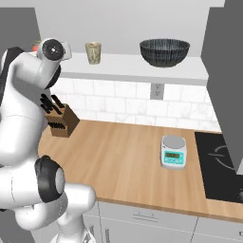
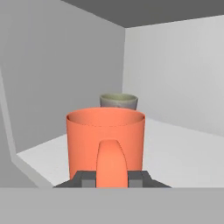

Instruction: Gather all objects into one cabinet and sort the glasses and bowls to opposite sides.

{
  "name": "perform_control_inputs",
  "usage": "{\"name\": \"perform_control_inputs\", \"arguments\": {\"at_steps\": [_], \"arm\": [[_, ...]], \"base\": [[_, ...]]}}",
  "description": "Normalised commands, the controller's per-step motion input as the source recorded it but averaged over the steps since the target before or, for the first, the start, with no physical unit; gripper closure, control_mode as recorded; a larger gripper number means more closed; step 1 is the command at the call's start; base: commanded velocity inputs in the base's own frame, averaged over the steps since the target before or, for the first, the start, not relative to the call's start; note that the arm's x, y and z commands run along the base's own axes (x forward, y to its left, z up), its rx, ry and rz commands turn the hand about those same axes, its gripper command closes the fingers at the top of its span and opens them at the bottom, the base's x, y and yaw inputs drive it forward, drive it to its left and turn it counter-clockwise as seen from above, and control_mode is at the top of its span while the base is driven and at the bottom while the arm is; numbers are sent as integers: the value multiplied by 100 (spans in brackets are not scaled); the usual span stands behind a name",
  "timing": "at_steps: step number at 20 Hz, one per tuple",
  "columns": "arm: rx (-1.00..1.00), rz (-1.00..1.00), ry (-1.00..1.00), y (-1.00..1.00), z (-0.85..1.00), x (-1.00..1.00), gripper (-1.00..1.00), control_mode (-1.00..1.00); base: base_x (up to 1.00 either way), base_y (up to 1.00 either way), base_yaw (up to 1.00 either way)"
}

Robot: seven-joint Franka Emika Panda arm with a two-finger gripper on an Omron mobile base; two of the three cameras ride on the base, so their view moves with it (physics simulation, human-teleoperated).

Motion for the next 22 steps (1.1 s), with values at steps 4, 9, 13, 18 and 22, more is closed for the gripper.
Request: {"name": "perform_control_inputs", "arguments": {"at_steps": [4,9,13,18,22], "arm": [[0,0,0,38,-1,41,100,-100],[0,0,0,25,-5,8,100,-100],[0,0,0,23,-8,1,100,-100],[0,0,0,24,-15,1,100,-100],[0,0,0,22,-21,8,100,-100]], "base": [[0,0,0],[0,0,0],[0,0,0],[0,0,0],[0,0,0]]}}
